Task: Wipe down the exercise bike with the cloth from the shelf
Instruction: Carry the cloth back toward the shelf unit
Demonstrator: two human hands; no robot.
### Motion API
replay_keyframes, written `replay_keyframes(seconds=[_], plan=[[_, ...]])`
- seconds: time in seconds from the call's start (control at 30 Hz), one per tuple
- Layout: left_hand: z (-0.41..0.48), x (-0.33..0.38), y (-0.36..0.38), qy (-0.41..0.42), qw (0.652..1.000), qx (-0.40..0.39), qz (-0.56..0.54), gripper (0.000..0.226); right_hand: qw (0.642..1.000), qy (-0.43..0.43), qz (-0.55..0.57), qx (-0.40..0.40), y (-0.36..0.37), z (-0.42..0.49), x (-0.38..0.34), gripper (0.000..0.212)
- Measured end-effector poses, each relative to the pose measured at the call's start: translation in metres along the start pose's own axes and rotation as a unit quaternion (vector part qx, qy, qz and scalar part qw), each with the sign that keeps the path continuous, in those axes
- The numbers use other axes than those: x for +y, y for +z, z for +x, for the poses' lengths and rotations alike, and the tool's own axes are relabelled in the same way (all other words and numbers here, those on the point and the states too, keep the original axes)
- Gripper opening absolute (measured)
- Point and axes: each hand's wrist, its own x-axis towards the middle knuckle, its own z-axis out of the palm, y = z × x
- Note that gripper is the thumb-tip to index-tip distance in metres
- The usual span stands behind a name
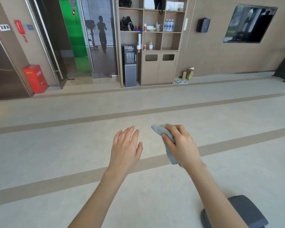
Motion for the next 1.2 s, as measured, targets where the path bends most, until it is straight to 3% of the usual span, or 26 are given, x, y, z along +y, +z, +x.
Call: replay_keyframes(seconds=[0.37, 0.9, 1.2], plan=[[0.177, -0.075, 0.142, 0.025, 0.999, -0.03, 0.016, 0.04, 0.999, 0.032, -0.016, 0.004, 0.101, 0.186, 0.079, 0.032], [0.522, -0.168, 0.351, 0.003, 1.0, -0.031, 0.004, 0.036, 0.999, 0.026, -0.028, 0.003, 0.232, 0.557, 0.213, 0.031], [0.723, -0.252, 0.499, 0.011, 0.999, -0.037, -0.005, 0.036, 0.999, 0.013, -0.035, 0.009, 0.34, 0.774, 0.29, 0.03]])
